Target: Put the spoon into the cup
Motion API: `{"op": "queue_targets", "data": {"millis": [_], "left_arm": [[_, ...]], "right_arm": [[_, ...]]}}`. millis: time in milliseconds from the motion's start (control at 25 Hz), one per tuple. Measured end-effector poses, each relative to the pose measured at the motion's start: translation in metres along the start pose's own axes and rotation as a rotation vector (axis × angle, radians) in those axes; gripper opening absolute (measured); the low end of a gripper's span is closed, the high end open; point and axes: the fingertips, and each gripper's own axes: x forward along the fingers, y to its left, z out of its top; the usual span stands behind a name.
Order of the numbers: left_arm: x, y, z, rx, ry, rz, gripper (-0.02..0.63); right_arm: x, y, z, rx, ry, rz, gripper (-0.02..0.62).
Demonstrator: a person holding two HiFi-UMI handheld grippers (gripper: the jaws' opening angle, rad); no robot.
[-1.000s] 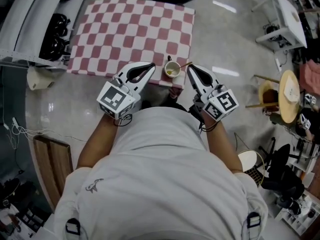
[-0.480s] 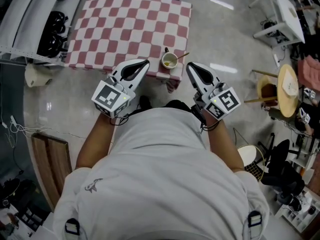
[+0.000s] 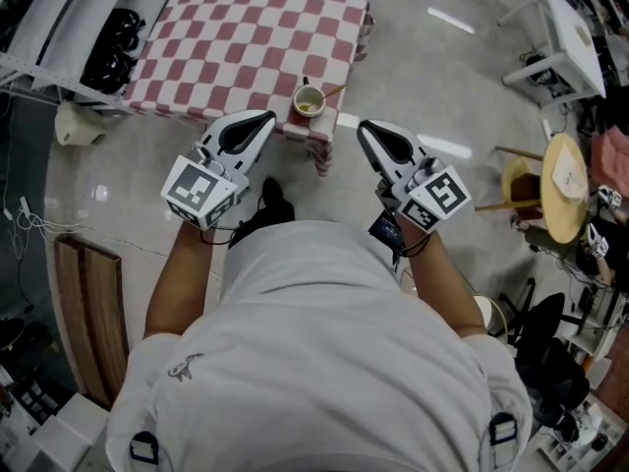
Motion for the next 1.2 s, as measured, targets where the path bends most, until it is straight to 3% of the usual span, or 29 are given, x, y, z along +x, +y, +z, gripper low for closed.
{"op": "queue_targets", "data": {"millis": [440,840,1200], "left_arm": [[-0.013,-0.117,-0.007,0.018,0.025,0.094,0.014],[-0.04,-0.147,-0.008,0.033,0.039,0.11,0.014],[-0.094,-0.17,-0.022,-0.01,0.016,0.089,0.014]], "right_arm": [[-0.107,0.023,-0.014,0.036,0.006,0.085,0.035],[-0.128,0.063,-0.023,0.067,-0.008,0.104,0.035],[-0.127,0.12,-0.032,0.051,0.003,0.086,0.035]]}}
